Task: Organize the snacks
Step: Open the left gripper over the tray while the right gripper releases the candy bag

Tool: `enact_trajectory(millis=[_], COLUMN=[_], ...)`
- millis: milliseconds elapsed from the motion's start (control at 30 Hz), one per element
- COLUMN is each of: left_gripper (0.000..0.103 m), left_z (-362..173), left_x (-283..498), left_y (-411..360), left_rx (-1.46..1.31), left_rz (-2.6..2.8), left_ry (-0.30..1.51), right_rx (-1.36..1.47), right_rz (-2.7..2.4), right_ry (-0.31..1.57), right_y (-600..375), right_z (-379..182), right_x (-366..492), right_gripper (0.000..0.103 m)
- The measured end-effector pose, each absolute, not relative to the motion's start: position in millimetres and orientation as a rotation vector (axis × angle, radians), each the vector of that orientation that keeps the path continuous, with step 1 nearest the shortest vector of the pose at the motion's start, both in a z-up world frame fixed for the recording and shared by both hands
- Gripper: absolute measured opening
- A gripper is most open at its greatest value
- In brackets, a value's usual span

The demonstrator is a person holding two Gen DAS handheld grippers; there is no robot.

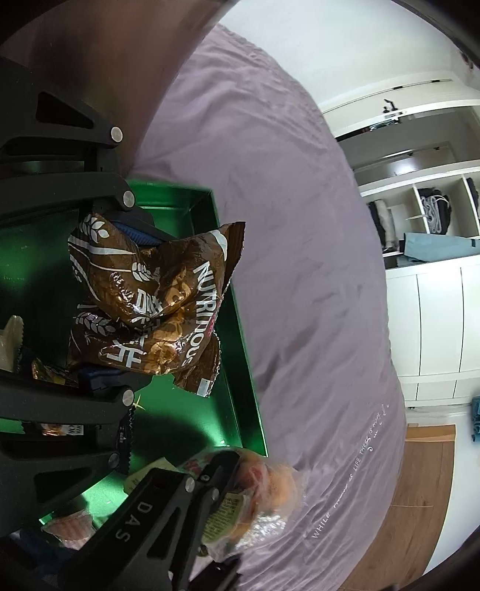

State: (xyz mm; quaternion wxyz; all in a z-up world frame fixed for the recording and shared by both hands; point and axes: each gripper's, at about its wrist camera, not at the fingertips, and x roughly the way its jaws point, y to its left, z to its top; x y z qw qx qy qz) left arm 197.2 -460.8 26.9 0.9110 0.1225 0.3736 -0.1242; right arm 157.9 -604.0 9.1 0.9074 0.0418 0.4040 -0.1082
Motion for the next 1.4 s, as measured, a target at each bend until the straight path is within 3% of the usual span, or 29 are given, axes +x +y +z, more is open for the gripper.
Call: enact_trajectory(millis=[433, 600, 1000, 1100, 1400], left_gripper=[0.050, 0.056, 0.060, 0.064, 0.064], left_z=[14, 20, 56, 68, 90], left_x=[208, 208, 184, 177, 138], left_y=[-471, -470, -478, -477, -460], left_rx=[0.267, 0.269, 0.303, 0.286, 0.318], left_rz=[-0.294, -0.267, -0.270, -0.276, -0.292], left_ry=[0.887, 0.864, 0.748, 0.718, 0.709], right_rx=[0.077, 0.051, 0.051, 0.037, 0.059], right_rz=[-0.231, -0.233, -0.246, -0.230, -0.253], right_ry=[0.892, 0.889, 0.849, 0.830, 0.835], right_y=[-607, -604, -609, -605, -593], right_z=[-5, 2, 46, 64, 88], right_x=[165, 165, 141, 134, 108], right_gripper=[0.059, 0.086, 0.095, 0.102, 0.102])
